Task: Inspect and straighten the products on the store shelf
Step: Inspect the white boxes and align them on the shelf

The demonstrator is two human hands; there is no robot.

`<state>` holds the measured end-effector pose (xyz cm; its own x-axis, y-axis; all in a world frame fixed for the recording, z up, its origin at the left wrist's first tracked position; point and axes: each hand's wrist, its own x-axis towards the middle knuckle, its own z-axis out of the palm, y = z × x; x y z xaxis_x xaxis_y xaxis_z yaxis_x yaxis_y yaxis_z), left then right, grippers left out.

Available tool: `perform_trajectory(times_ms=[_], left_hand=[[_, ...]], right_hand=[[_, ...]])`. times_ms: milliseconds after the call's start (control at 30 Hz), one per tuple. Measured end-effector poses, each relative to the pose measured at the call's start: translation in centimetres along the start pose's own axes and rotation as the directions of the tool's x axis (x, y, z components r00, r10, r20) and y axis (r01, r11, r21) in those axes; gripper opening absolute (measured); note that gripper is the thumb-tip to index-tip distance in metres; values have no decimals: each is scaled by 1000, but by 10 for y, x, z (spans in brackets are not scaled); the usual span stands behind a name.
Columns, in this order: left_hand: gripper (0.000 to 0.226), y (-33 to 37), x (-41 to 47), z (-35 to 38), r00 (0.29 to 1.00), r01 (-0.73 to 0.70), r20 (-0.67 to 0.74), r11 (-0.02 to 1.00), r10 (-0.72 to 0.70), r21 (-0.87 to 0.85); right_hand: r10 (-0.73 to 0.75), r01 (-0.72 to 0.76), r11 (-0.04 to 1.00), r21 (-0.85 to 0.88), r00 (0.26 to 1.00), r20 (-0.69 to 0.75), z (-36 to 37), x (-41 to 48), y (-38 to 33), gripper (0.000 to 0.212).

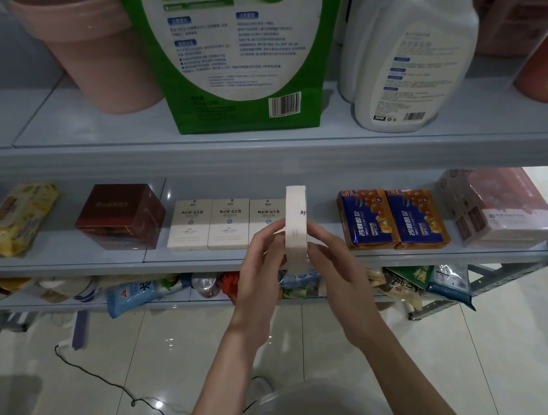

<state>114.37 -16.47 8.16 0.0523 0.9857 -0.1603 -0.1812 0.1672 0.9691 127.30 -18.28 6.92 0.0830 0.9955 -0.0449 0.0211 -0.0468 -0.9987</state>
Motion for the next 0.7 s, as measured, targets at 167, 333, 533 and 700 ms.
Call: perform_trajectory(times_ms=[167,333,533,700], left_hand=[[41,2,-3,2,998,17,57,1000,-16,-14],[46,3,-5,4,997,9,82,1000,-9,-1],[40,5,-7,4,997,1,83,1000,-1,-2],[43,3,-8,3,996,33,83,999,-31,-27]], right_hand=[[13,-13,1000,-2,1000,-12,0,1,2,40],[20,-21,999,-44,999,-35,-1,2,4,41],[37,-39,998,-39,998,-46,-1,-1,4,49],[22,-24,999,-37,999,-36,-1,-2,5,40]])
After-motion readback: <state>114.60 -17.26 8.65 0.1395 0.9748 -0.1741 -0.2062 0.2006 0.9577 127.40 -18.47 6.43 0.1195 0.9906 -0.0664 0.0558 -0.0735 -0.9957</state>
